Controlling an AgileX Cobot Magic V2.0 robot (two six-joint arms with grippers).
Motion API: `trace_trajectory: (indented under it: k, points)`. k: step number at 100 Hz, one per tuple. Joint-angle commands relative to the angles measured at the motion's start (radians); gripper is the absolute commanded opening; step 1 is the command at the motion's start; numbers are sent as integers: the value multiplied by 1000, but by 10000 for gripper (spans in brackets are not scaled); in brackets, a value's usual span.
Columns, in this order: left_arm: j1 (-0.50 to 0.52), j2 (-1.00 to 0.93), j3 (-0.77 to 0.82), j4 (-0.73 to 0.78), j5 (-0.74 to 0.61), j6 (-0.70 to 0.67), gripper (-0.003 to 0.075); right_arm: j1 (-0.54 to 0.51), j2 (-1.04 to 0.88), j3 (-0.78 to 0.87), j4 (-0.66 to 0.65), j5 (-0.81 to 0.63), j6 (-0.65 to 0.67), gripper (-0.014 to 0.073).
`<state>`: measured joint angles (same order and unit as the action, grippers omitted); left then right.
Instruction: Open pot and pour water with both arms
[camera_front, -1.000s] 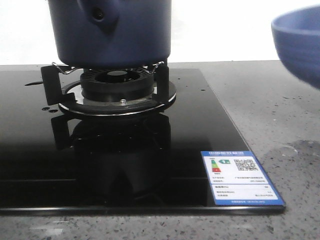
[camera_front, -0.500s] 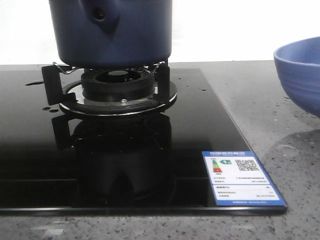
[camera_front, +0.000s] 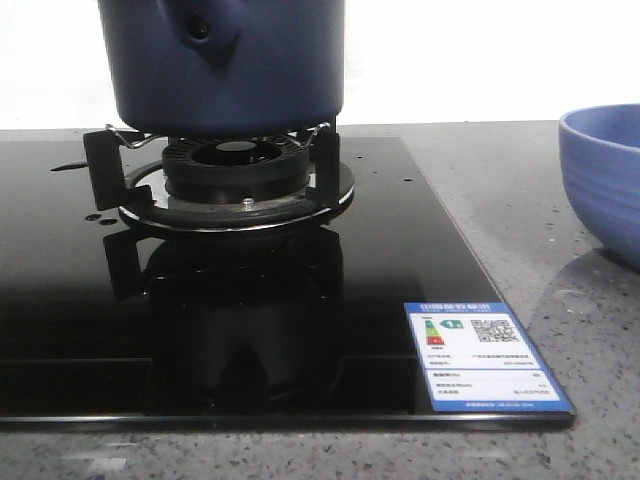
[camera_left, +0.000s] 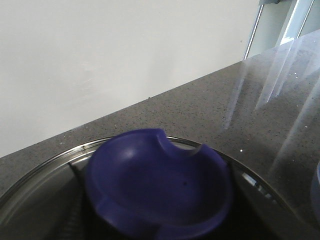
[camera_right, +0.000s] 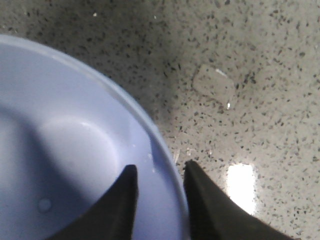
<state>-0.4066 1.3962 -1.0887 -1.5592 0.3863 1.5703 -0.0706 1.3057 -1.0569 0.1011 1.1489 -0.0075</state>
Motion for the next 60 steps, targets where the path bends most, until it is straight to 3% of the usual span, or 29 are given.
trace_trajectory:
  k: [1,15,32,39,49,60]
  points:
    - [1,-37,-44,-52,9,3,158,-8,-48,-35,5,-19,-12,257]
    - [1,-37,-44,-54,9,3,158,-8,-130,-113,5,-17,-12,317]
    - [1,-25,-44,-55,9,29,158,-8,-256,-233,39,-17,-12,290]
    - [1,-18,-44,-55,9,33,158,-8,-306,-265,61,-27,-12,190]
    - [1,-5,-44,-73,13,55,158,-8,-385,-282,67,-60,-12,-64]
    - [1,12,-46,-128,13,101,158,-8,-459,-282,67,-92,-12,-63]
